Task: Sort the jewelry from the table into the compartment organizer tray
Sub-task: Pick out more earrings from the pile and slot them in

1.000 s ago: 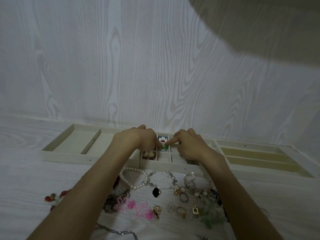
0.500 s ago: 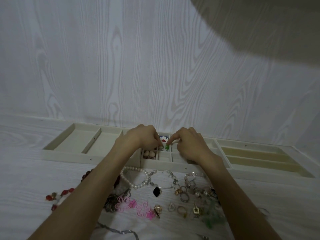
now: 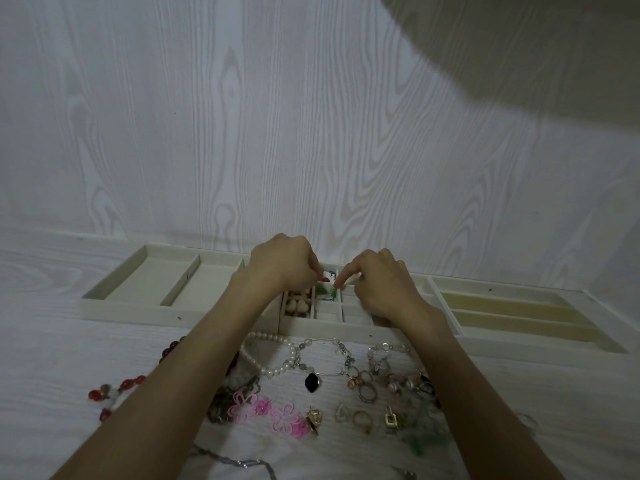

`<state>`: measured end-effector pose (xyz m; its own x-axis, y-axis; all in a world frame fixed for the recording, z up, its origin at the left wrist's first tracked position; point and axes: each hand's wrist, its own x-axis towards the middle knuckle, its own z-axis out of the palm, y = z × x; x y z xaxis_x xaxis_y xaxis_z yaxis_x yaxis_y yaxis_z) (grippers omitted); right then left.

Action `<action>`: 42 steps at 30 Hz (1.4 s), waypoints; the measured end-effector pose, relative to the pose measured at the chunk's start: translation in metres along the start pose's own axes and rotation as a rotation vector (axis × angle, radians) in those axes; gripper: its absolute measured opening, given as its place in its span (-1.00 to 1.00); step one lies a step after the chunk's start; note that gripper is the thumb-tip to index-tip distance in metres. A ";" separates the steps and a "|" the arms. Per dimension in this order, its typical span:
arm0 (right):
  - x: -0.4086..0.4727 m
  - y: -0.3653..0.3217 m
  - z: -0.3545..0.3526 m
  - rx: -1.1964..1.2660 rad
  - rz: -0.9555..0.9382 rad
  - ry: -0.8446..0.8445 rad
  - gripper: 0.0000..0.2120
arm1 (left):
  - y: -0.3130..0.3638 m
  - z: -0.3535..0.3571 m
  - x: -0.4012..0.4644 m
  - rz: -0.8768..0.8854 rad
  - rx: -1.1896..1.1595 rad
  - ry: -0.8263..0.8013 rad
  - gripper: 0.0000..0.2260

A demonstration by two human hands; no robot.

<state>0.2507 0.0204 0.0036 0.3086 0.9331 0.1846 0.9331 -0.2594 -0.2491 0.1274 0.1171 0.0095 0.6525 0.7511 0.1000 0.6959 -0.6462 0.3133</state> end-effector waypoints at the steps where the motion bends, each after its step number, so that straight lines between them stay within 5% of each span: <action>1: 0.000 0.000 0.001 -0.007 0.000 -0.006 -0.62 | 0.001 -0.002 0.000 0.003 0.032 -0.019 -0.78; 17: 0.004 0.003 0.010 0.010 -0.017 -0.056 -0.58 | 0.004 0.000 -0.002 0.011 0.063 -0.144 -0.67; 25: -0.006 0.000 -0.015 0.163 -0.006 0.051 -0.53 | -0.001 -0.032 -0.026 0.035 -0.088 -0.012 -0.77; 37: -0.106 -0.014 -0.035 0.228 -0.120 -0.116 -0.80 | -0.017 0.000 -0.128 0.087 -0.292 0.182 -0.84; 42: -0.128 -0.015 -0.002 0.285 -0.227 -0.132 -0.84 | -0.020 0.017 -0.135 0.246 -0.280 0.024 -0.80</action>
<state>0.1978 -0.0958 -0.0147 0.0564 0.9877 0.1461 0.8803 0.0198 -0.4739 0.0306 0.0266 -0.0266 0.7802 0.5833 0.2258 0.4080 -0.7482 0.5232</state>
